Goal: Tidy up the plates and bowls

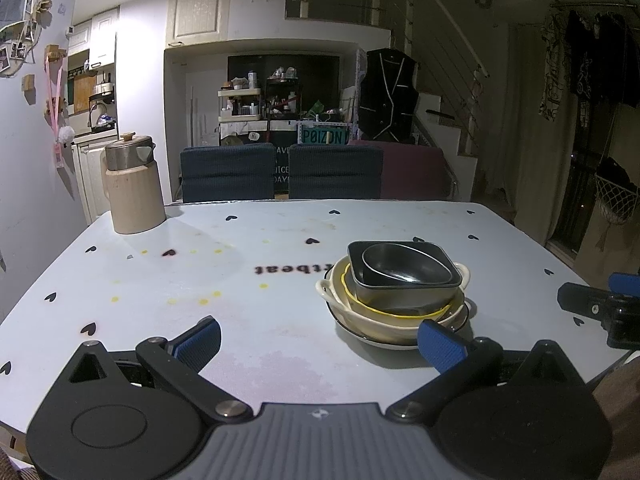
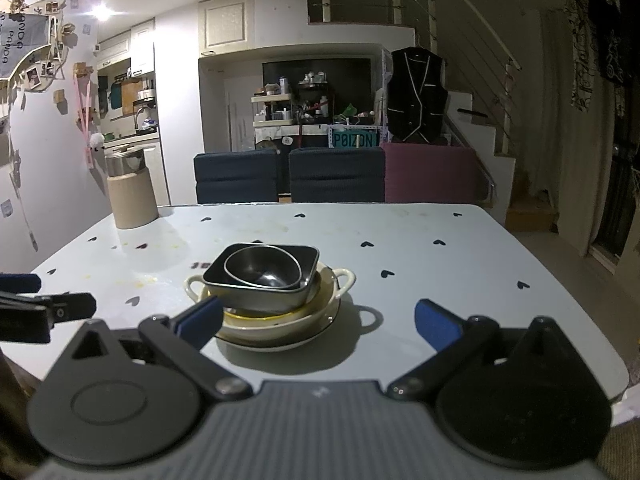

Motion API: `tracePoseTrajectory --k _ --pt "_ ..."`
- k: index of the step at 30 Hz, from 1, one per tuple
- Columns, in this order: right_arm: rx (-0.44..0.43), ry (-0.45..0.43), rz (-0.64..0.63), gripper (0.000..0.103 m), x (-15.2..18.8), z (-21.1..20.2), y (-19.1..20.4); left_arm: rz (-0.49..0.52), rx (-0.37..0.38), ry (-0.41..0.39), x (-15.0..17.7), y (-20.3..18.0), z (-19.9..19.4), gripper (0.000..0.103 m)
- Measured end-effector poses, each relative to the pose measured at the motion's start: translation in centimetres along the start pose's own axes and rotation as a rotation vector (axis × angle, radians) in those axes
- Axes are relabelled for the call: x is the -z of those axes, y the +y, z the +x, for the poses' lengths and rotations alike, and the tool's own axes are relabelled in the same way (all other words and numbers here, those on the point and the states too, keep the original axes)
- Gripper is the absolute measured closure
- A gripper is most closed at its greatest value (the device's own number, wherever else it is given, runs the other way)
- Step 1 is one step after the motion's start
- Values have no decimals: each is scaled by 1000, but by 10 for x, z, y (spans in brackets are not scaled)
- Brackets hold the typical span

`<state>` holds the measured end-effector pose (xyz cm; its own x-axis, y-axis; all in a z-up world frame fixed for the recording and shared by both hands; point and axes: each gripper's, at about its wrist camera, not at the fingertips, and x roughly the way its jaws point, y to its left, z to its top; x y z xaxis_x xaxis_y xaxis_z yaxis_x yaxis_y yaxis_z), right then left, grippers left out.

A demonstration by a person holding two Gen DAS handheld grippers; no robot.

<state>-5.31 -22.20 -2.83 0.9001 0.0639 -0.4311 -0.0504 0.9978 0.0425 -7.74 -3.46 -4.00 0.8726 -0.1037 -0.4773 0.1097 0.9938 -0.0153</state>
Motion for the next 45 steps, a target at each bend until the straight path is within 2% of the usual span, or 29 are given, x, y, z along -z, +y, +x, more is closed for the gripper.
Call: tracePoseTrajectory --k 45 --pt "-5 -1 0 0 1 3 3 1 -2 -6 -1 0 0 0"
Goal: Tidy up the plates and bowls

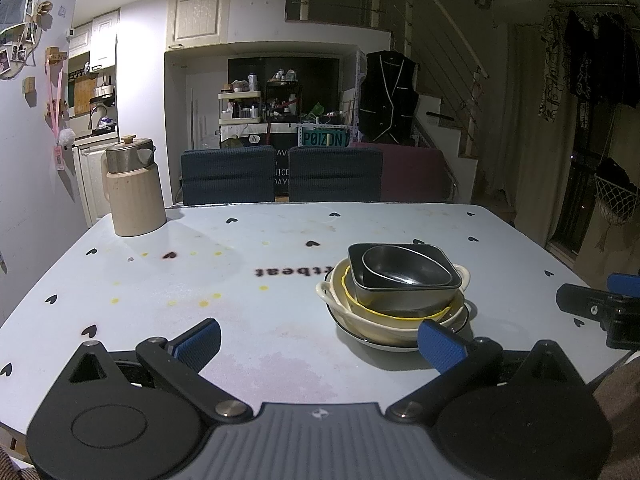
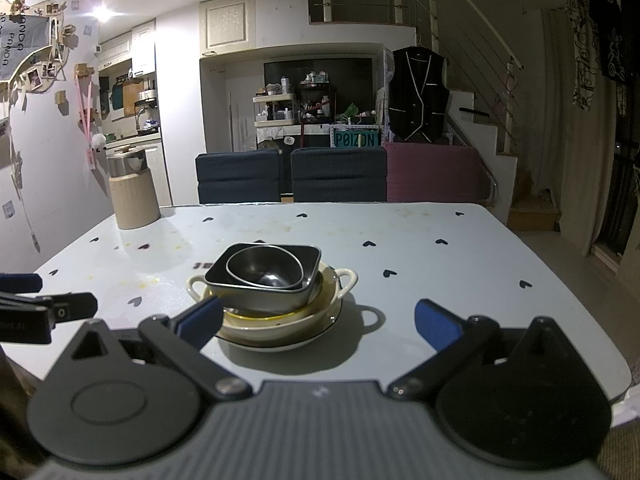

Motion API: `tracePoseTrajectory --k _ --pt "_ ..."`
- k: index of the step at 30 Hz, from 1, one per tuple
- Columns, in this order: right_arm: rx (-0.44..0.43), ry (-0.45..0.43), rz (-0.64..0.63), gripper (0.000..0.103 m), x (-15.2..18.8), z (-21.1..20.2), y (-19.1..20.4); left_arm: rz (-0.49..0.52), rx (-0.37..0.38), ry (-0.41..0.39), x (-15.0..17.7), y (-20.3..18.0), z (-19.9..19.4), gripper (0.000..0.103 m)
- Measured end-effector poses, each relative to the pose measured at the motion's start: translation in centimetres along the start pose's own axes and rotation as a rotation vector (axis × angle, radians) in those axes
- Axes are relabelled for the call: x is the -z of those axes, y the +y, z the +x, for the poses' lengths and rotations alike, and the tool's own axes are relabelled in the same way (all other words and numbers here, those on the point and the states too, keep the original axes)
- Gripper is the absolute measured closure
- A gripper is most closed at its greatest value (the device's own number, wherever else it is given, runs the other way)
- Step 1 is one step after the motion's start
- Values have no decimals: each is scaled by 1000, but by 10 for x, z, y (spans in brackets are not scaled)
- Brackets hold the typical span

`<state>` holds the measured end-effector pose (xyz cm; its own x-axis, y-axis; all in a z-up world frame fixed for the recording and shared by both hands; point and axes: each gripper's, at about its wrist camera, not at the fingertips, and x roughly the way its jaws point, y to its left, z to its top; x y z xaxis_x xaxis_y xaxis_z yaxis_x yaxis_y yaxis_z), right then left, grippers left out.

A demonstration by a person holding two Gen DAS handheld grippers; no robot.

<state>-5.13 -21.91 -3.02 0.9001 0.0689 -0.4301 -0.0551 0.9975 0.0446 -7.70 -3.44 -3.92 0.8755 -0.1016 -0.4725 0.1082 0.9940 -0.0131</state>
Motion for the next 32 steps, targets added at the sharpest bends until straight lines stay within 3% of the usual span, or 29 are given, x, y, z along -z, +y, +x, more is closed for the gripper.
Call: tracePoseTrajectory --k 32 --pt "-3 0 6 0 -1 0 3 -3 -10 5 0 3 1 0"
